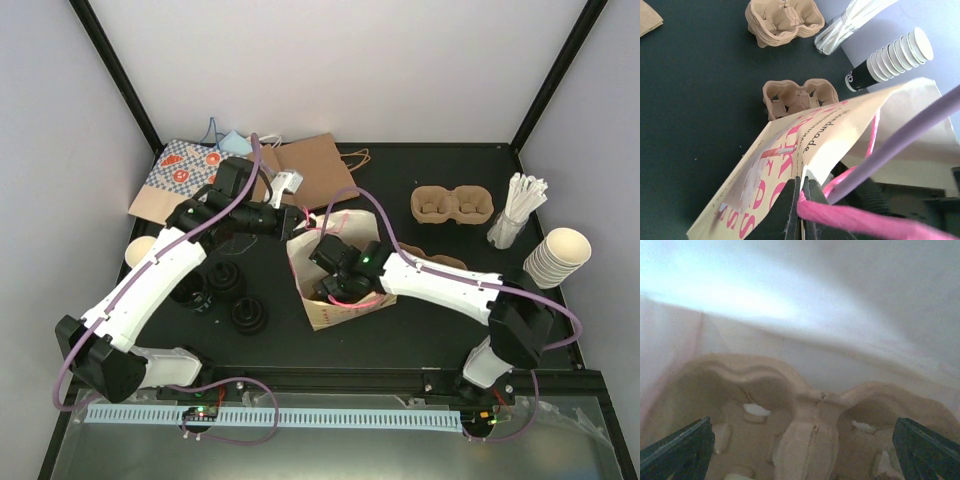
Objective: Pack the takeout coffee
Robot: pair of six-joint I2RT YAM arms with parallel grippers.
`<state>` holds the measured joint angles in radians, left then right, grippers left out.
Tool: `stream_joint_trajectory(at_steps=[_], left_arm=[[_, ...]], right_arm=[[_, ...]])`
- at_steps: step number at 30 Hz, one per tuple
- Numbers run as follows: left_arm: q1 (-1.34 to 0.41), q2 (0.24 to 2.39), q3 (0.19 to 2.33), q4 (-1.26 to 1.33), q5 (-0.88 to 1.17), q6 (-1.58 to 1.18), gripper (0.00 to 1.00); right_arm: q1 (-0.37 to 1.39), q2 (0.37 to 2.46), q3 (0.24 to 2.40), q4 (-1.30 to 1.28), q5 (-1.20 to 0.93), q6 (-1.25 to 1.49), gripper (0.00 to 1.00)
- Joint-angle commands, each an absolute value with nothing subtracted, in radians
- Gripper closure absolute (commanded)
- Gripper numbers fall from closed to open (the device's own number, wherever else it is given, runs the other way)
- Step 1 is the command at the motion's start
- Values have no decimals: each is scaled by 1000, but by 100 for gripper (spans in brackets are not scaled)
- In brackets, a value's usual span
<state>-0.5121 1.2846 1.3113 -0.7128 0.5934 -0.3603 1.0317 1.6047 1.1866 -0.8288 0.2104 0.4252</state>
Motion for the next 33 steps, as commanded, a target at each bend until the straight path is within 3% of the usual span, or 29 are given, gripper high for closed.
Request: stream_joint_trajectory(at_steps=[1, 12, 24, 33], left_arm=[[-524, 1275, 1339, -732, 614, -319, 98], [-544, 1275, 1382, -811, 587, -196, 99], [-544, 1306, 1432, -892, 540, -90, 98], [-556, 1288, 1459, -922, 590, 7, 98]], right_arm=[[1034, 1558, 1251, -893, 222, 423, 0], [1034, 1476, 1343, -907, 152, 300, 5], [1033, 1356, 1370, -905, 135, 193, 2], [1038, 1210, 1246, -757, -6, -21, 21]])
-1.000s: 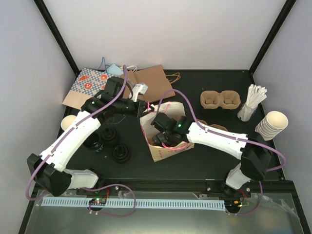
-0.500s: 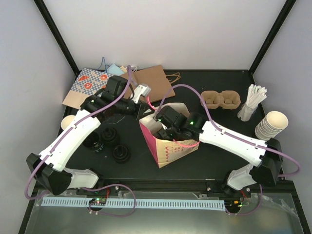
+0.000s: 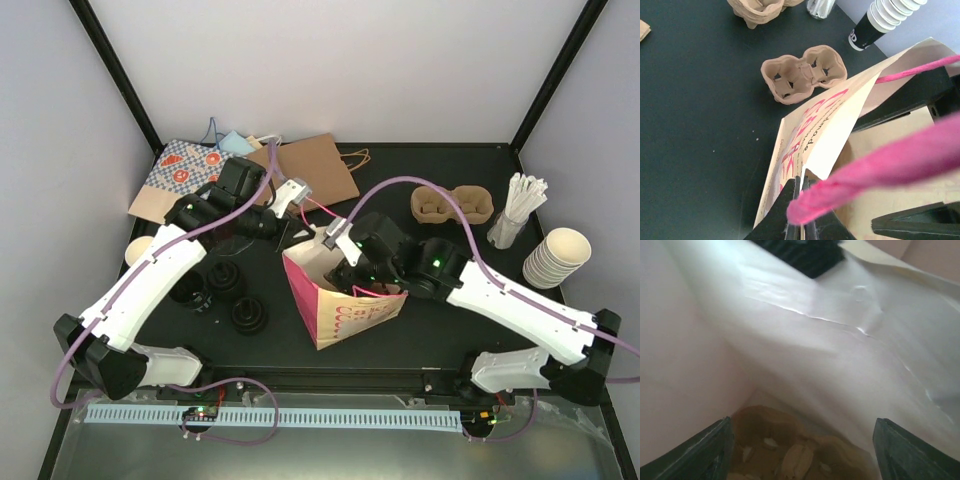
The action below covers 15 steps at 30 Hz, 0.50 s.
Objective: Pack the takeout coffee
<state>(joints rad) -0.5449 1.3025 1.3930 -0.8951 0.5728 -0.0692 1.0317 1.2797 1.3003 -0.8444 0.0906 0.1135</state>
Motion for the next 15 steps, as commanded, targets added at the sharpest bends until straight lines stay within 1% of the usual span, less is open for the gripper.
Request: stream_joint_trajectory(at_steps=[1, 5, 9, 13, 15], left_arm=[[-558, 1287, 1462, -923, 579, 18, 98], [-577, 1239, 1457, -911, 496, 71, 98], [-599, 1218, 1459, -902, 436, 121, 98], [-642, 1187, 1430, -865, 357, 188, 99], [-679, 1166, 1399, -833, 290, 221, 98]], right_arm=[[1040, 1188, 1227, -736, -14, -50, 21], [1056, 1089, 1124, -634, -14, -197, 24], [1075, 994, 1043, -575, -62, -338, 32], [1105, 957, 987, -552, -93, -380, 37], [1140, 953, 962, -546, -91, -394, 38]])
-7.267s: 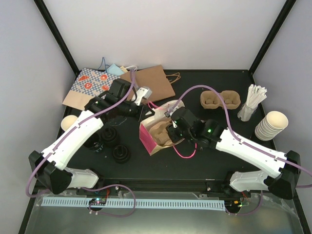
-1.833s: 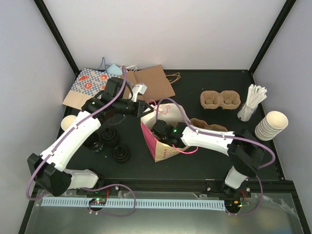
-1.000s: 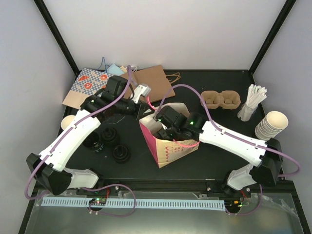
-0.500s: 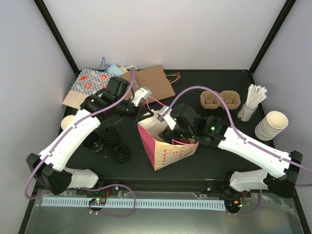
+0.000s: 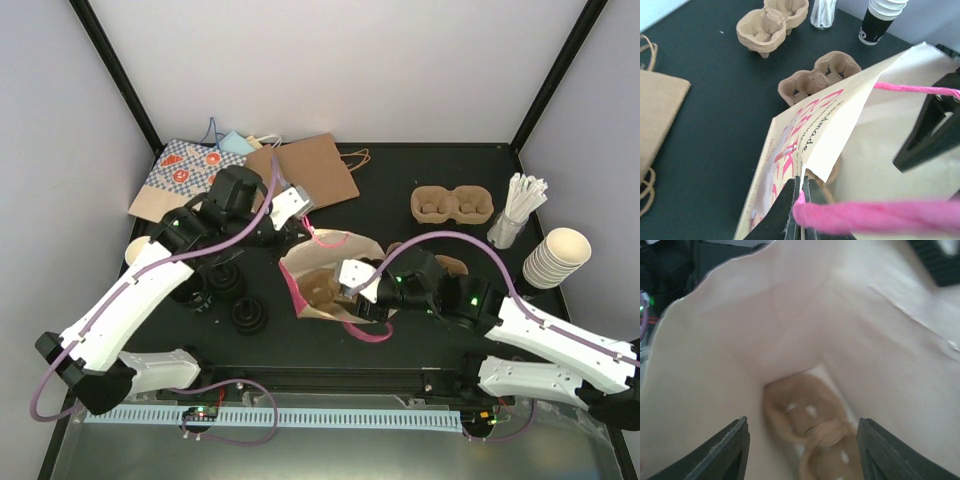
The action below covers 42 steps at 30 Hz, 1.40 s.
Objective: Pack the takeout coffee
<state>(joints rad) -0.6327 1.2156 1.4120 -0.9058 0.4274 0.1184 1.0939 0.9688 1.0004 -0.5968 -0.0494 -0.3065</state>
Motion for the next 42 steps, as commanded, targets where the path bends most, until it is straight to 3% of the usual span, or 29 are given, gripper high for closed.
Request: stream_joint_trajectory(at_steps=[1, 5, 15, 22, 30, 42], left_arm=[[-700, 1158, 1383, -817, 254, 236, 98], [-755, 1141, 1331, -757, 138, 256, 98], [-903, 996, 1154, -631, 132, 252, 97], [-1004, 925, 1086, -646, 98, 178, 97], [-1134, 917, 1057, -666, 12, 142, 97], [-1154, 949, 1089, -667, -20, 86, 97]], right_arm=[[1160, 951, 945, -535, -79, -401, 38], [1237, 960, 878, -481, -6, -415, 41], [1459, 1037, 756, -357, 253, -428, 54], [1594, 1084, 678, -311, 392, -403, 55], [1602, 1074, 694, -316, 580, -371, 62], [1590, 1112, 795, -424, 702, -400, 69]])
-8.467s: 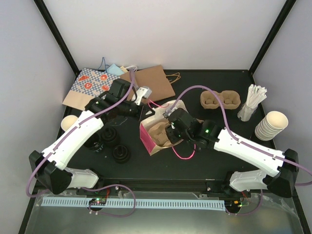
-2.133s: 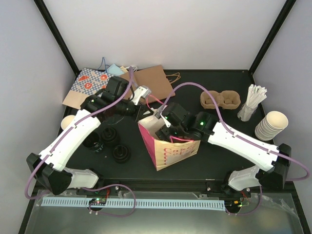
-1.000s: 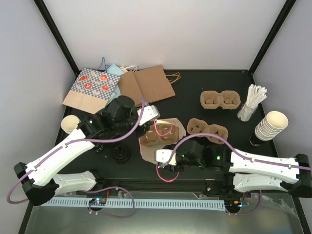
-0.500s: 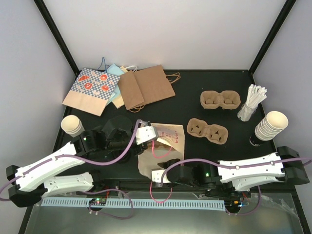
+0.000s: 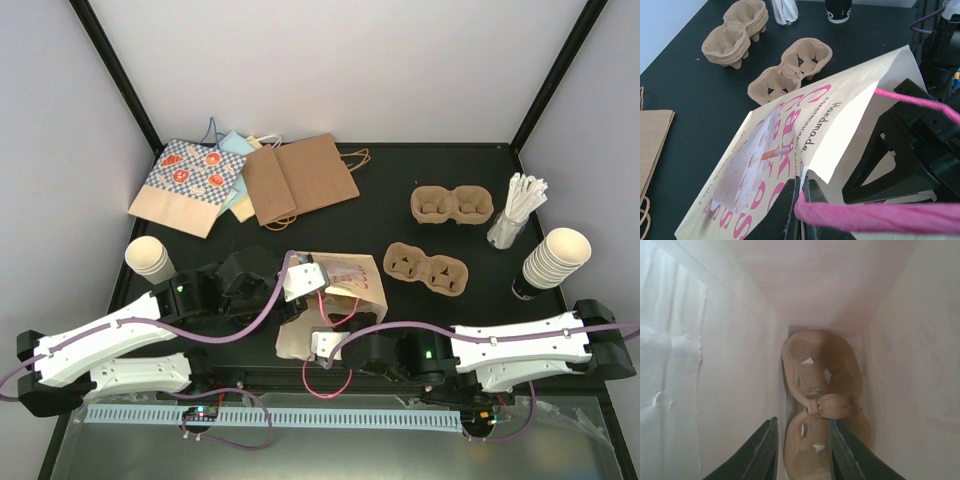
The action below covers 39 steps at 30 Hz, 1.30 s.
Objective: Pack the takeout coffee
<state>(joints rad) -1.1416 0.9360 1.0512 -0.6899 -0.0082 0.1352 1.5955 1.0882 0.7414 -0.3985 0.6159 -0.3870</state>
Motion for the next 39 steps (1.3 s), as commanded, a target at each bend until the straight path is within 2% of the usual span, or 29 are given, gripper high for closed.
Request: stream_joint_trajectory(at_steps=[1, 8, 11, 15, 27, 39], left_arm=[[-1154, 953, 1092, -668, -21, 83, 97], [-1155, 955, 1089, -658, -26, 75, 97], [-1155, 947, 1085, -655, -23, 76, 97], [-1155, 941, 1084, -656, -15, 82, 97], [-1160, 931, 1076, -648, -4, 91, 98], [-1172, 951, 1065, -638, -4, 97, 98]], right_arm=[[1589, 1124, 808, -432, 703, -405, 70], [1589, 1215, 898, -475, 689, -423, 73], [1580, 1227, 880, -451, 684, -439, 81], [1549, 1234, 876, -459, 672, -446, 98], [1493, 1302, 872, -511, 660, -473, 99], [1485, 1264, 1002, -599, 627, -497, 99]])
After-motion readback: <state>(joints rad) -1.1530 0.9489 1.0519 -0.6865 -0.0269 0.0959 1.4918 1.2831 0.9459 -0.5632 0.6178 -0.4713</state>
